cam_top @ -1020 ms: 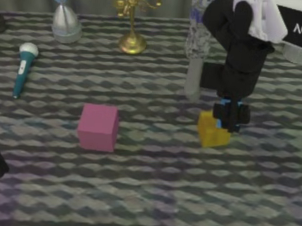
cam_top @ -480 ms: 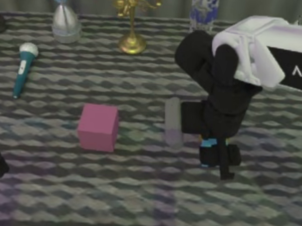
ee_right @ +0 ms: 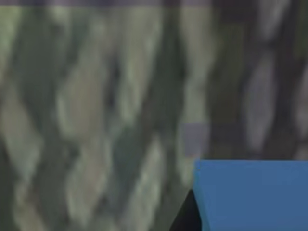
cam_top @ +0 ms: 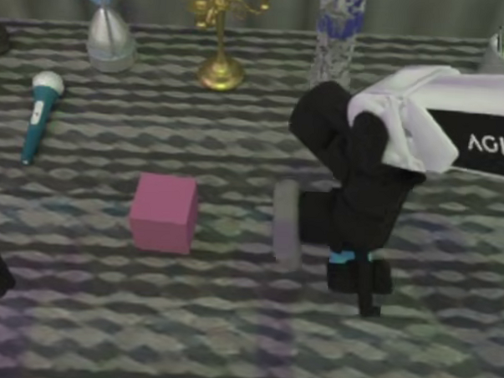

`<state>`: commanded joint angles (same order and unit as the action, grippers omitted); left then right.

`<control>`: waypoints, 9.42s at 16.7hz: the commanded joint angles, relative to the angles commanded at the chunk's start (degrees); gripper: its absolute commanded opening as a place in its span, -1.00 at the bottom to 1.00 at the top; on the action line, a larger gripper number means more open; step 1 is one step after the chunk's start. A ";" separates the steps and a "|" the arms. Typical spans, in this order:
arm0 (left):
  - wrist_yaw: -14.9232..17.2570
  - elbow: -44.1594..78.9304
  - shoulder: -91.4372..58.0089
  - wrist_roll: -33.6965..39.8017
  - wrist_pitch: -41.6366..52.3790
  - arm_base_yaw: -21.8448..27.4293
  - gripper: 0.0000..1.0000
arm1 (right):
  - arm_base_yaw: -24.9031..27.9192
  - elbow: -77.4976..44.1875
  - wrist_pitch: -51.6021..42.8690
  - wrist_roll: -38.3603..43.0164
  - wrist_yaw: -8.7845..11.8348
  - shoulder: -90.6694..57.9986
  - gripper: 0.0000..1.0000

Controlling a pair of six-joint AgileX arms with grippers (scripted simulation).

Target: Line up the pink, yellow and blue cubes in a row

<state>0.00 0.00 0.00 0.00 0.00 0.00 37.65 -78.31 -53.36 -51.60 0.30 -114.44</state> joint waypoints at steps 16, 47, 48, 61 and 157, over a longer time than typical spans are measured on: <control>0.00 0.00 0.00 0.00 0.00 0.00 1.00 | 0.43 4.01 6.34 -0.36 -0.05 -2.38 0.21; 0.00 0.00 0.00 0.00 0.00 0.00 1.00 | 0.02 -6.54 -8.58 3.27 -0.08 1.80 1.00; 0.00 0.00 0.00 0.00 0.00 0.00 1.00 | -0.36 -7.66 -8.94 5.76 -0.11 0.99 1.00; 0.00 0.00 0.00 0.00 0.00 0.00 1.00 | -8.55 -26.26 -15.32 61.79 -0.35 -12.91 1.00; 0.00 0.00 0.00 0.00 0.00 0.00 1.00 | 7.28 -7.45 2.48 96.94 -1.21 -9.58 -0.10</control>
<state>0.00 0.00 0.00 0.00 0.00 0.00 44.93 -85.77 -50.88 45.34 -0.91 -124.01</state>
